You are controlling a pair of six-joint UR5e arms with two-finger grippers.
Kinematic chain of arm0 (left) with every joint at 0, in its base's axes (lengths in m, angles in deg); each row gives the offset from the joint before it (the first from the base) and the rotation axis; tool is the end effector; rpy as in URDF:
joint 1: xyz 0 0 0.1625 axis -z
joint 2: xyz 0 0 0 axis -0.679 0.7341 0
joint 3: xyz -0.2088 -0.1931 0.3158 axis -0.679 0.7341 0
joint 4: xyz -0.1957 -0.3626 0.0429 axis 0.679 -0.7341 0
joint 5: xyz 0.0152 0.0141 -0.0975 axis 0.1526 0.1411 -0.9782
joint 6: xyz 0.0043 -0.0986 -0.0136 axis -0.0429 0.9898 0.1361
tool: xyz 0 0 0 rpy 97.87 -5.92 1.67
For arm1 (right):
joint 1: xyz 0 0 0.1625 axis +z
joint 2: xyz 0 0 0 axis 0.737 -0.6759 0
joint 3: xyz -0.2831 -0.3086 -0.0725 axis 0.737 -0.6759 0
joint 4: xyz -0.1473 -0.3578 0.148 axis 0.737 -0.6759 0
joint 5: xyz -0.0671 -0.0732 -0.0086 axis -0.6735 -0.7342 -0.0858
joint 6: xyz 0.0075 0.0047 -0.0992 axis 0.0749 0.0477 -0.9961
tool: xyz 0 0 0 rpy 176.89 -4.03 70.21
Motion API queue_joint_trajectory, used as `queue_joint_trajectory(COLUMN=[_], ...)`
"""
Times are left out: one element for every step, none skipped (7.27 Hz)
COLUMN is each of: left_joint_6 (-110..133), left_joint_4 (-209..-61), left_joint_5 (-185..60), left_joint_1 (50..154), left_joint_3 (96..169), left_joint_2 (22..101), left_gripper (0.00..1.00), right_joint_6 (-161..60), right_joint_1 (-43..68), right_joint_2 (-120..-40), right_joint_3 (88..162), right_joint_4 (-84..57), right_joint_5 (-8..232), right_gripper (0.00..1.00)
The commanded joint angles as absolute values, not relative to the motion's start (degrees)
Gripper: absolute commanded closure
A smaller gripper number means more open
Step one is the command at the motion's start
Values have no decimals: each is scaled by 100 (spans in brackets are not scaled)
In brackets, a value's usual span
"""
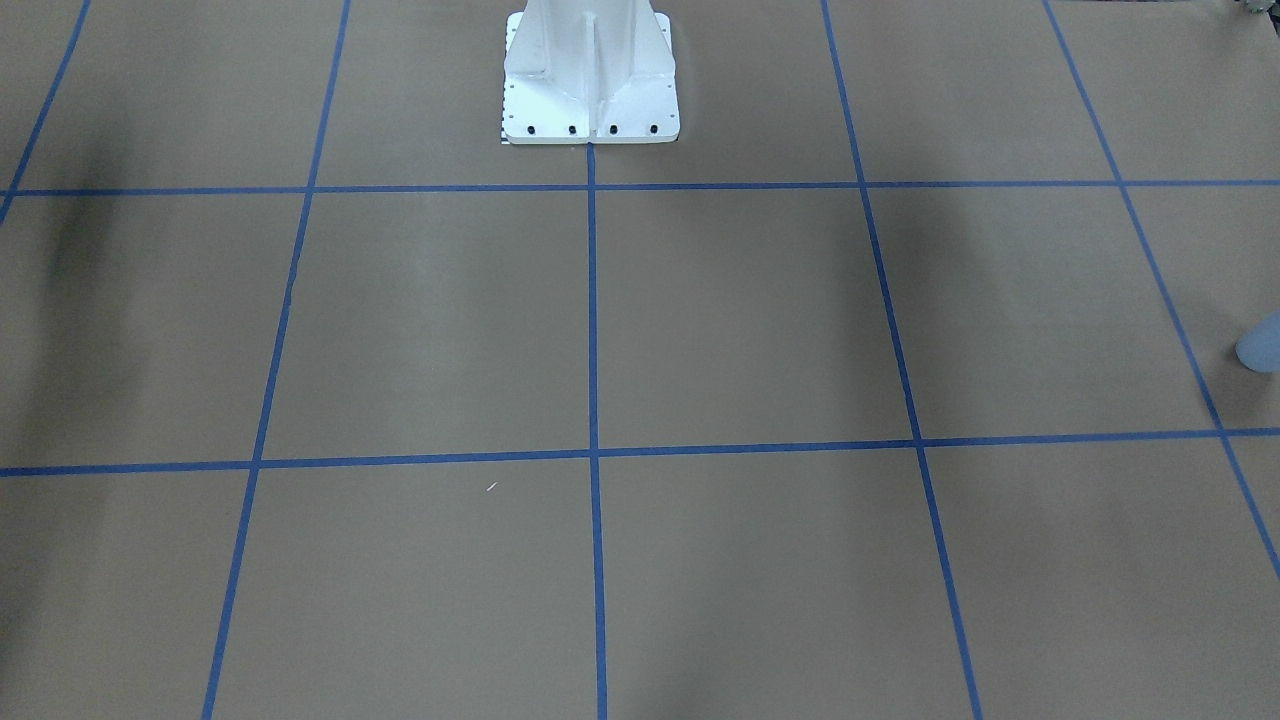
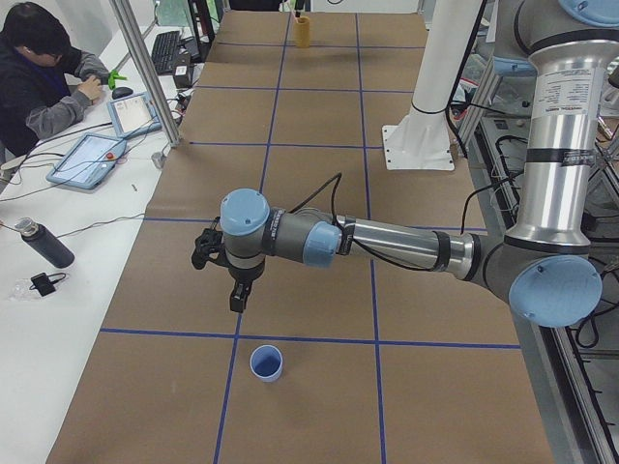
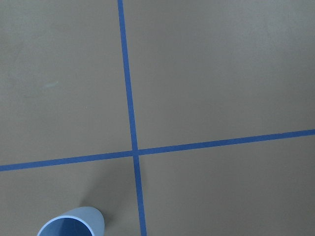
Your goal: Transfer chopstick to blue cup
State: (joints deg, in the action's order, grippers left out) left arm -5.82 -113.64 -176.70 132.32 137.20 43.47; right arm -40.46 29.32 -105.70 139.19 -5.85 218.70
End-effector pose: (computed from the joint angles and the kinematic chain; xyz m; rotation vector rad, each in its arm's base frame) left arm -0.0578 -0.5129 0.5865 0.2190 0.7924 0.1371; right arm -0.0391 -0.4696 0.5188 0.2788 -0.8233 0.0245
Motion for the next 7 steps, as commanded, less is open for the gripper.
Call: queue_joint_trajectory(left_joint_6=[-1263,-1273,-1273,-1264,-1264,-1256,-1221], left_joint_4=[-11408,-12034,-13076,-13765,-13842,-13851,-13825], left_joint_5=[-17530,-17268,-17231,-17222,-17222,-17222,-17222], left_joint_1=[13303,13303,13294,13285,13277,13268,13268], left_joint_3=[13209,12797,12018,11393,11178,11062,11000], left_joint_2=[4193,4132,4035,4060,4130,4174,4262], left_gripper=[1,1,2,2,3,3,3], right_joint_6=[-3954,-3954,-3945,-3936,-3936,-3936,-3936], right_joint_1=[2427,2329,2319,2302,2302,2293,2293], right_joint_2=[-10282,-10264,-10263,-10263,-10263,-10263,-10263], right_joint_3=[14526,14511,14519,14511,14510,14510,14493], right_joint_4=[-1992,-2006,-2006,-2006,-1997,-1997,-1997], right_joint_5=[21088,21016,21024,21032,21032,21015,21006], right_gripper=[0,0,0,0,0,0,0])
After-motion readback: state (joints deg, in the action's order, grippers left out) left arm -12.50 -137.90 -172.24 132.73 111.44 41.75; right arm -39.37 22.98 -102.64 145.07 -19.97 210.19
